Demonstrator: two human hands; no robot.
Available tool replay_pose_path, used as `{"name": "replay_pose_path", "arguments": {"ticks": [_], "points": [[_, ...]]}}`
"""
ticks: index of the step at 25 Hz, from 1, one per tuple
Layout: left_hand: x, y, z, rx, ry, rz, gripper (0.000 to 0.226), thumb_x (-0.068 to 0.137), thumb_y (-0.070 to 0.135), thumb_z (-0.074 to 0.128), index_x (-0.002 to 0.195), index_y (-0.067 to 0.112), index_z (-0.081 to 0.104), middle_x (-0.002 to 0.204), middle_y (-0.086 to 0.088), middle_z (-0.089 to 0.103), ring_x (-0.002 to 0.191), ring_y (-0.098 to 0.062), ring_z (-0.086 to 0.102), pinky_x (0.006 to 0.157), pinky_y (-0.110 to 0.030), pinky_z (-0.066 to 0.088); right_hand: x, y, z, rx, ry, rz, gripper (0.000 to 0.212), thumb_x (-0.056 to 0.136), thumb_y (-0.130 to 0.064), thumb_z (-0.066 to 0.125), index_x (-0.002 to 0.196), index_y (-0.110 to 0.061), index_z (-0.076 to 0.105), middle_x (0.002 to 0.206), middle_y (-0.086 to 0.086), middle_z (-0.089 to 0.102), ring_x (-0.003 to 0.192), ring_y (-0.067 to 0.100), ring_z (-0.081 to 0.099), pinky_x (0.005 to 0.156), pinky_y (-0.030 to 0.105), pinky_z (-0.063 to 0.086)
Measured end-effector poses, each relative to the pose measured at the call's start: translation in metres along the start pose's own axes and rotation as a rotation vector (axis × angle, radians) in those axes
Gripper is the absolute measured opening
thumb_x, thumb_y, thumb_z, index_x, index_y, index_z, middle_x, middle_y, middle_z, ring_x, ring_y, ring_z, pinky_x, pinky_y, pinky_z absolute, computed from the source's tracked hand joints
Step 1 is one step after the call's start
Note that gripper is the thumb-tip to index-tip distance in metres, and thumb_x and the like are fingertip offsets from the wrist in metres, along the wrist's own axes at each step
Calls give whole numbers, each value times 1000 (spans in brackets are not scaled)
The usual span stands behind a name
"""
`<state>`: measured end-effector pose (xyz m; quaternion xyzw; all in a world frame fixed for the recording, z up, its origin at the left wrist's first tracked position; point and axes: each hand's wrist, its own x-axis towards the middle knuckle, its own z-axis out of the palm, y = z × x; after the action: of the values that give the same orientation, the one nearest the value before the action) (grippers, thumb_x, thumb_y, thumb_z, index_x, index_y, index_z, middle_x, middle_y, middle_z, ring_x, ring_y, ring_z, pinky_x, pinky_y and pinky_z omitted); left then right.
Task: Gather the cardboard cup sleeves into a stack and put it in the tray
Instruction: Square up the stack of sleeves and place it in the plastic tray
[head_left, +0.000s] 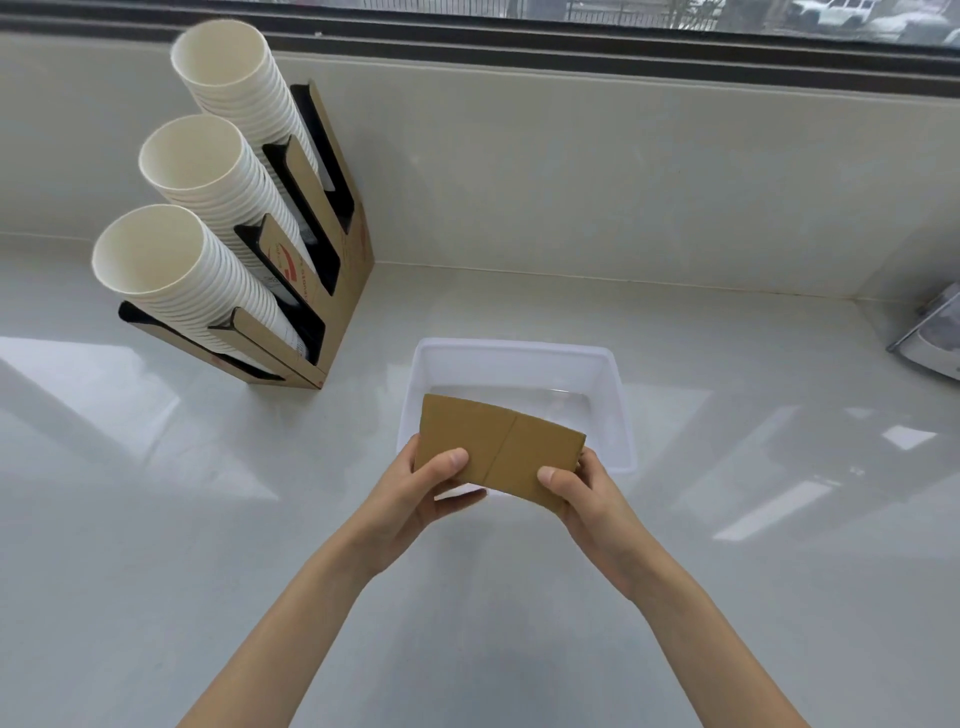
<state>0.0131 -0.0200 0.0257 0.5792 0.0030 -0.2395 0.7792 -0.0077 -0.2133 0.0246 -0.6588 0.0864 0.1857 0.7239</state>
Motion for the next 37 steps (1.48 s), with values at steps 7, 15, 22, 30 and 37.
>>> {"name": "replay_pose_path", "arguments": {"ticks": [7, 15, 22, 30, 37], "points": [[27, 23, -1, -69, 74, 20, 58, 51, 43, 67, 105, 27, 53, 97, 2, 61, 87, -14, 64, 76, -28, 57, 29, -25, 4, 37, 5, 27, 65, 66, -36, 61, 124, -15, 41, 113, -2, 57, 105, 11, 58, 111, 42, 35], [57, 35, -14, -73, 108, -3, 49, 56, 41, 66, 101, 28, 52, 97, -2, 57, 89, -18, 61, 77, -29, 52, 55, -44, -2, -46, -57, 66, 83, 51, -53, 69, 123, -19, 45, 121, -2, 59, 108, 8, 60, 109, 39, 39], [71, 47, -29, -131, 54, -35, 59, 49, 42, 67, 104, 26, 52, 103, -6, 55, 89, -20, 64, 68, -26, 58, 85, -68, -17, -97, -135, 97, 87, 60, -56, 63, 129, -11, 38, 128, 3, 54, 107, 11, 60, 103, 31, 42], [76, 51, -33, 54, -12, -96, 70, 52, 46, 64, 116, 23, 48, 106, -5, 57, 90, -16, 65, 78, -25, 55, 112, -118, -6, -688, -336, 201, 92, 61, -70, 55, 139, -29, 29, 134, -1, 49, 121, 16, 50, 111, 35, 35], [82, 59, -33, 240, -2, -140, 81, 54, 48, 67, 122, 16, 38, 117, -10, 56, 102, -18, 61, 83, -25, 53, 109, -98, 3, -526, -335, 224, 62, 66, -47, 60, 117, -15, 51, 109, 1, 63, 100, 15, 62, 88, 26, 48]]}}
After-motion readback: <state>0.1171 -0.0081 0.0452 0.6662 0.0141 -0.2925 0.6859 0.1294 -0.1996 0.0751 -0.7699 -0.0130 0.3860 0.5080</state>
